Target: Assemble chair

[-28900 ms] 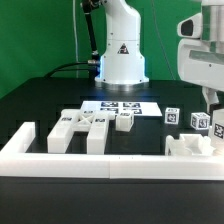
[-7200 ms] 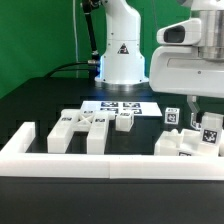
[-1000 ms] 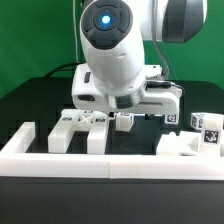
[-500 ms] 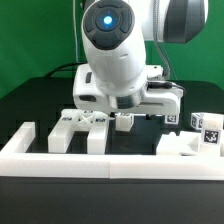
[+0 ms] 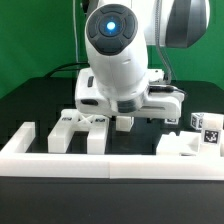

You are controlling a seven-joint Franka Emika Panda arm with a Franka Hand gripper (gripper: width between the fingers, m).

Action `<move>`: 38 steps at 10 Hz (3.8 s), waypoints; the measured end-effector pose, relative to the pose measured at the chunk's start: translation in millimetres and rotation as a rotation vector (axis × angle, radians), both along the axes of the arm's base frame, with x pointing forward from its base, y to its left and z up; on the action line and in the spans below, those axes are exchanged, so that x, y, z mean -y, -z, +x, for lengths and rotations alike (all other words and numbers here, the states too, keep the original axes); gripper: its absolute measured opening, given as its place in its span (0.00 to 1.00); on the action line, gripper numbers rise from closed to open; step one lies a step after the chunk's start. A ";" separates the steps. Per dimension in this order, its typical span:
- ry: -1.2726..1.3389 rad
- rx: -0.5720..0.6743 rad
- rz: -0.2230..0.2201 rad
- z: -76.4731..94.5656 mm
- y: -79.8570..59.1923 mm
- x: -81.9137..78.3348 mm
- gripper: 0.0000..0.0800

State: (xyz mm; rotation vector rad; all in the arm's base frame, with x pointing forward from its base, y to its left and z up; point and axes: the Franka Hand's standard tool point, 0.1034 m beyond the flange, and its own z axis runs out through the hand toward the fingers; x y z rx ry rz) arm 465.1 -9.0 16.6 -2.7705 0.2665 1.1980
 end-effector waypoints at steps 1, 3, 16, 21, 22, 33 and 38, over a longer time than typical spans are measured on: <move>0.004 -0.002 0.000 -0.7 1.0 2.0 0.81; 0.011 -0.003 -0.001 -1.6 1.4 5.6 0.81; 0.019 0.008 0.001 8.8 -5.3 10.8 0.36; 0.018 0.046 0.011 43.9 -53.0 7.0 0.36; 0.021 0.060 0.012 48.8 -64.9 8.3 0.36; 0.032 0.666 -0.097 110.4 -101.4 9.4 0.36; 0.035 0.947 -0.165 124.1 -102.8 9.1 0.36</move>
Offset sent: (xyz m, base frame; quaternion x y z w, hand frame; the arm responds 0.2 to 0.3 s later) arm -0.0055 -0.0071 -0.0031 0.0071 -0.0047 0.0117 0.9999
